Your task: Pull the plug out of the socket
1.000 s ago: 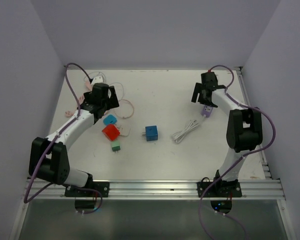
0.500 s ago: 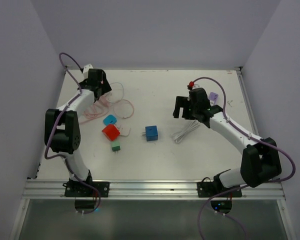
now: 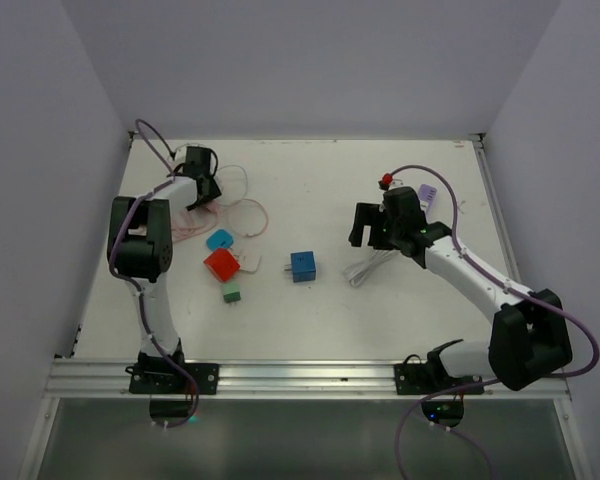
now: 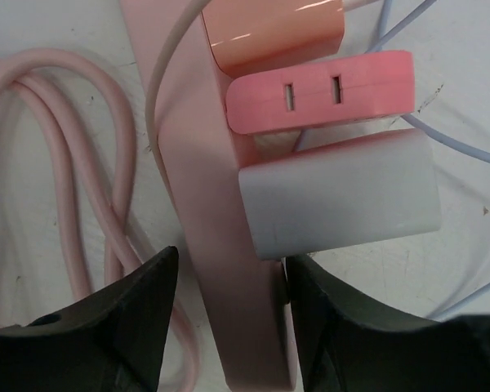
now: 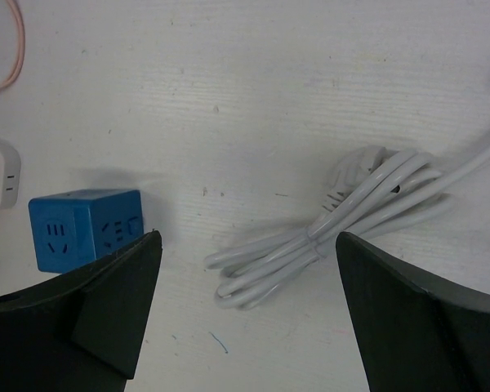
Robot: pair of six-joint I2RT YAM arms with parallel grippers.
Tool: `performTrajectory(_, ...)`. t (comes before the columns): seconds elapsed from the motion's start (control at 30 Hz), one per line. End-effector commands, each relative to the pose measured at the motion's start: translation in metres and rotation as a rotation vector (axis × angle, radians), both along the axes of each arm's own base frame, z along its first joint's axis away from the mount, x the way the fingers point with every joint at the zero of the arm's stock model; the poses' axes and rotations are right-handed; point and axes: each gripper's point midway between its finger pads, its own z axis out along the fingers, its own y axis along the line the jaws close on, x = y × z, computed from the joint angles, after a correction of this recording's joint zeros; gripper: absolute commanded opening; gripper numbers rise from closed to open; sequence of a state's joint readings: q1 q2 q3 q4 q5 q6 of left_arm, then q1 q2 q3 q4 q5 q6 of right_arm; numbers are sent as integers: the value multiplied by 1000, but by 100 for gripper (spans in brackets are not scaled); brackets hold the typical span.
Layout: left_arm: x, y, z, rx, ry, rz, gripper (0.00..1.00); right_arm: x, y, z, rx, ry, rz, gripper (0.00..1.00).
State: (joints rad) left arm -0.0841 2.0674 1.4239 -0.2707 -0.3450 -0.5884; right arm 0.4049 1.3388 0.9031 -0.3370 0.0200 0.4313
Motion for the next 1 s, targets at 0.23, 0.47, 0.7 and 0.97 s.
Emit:
performTrajectory(0.23, 30, -19, 14, -58, -85, -112, 14, -13, -3, 8, 31, -35, 8, 91)
performTrajectory(0.47, 64, -70, 102, -38, -315, -317, 0, -19, -8, 17, 33, -66, 1, 91)
performTrajectory(0.7, 56, -170, 185, -104, -508, -577, 0, -30, -18, 24, 23, -96, -13, 90)
performTrajectory(0.97, -8, -286, 235, -248, -607, -909, 0, -45, -30, 40, 42, -170, -45, 89)
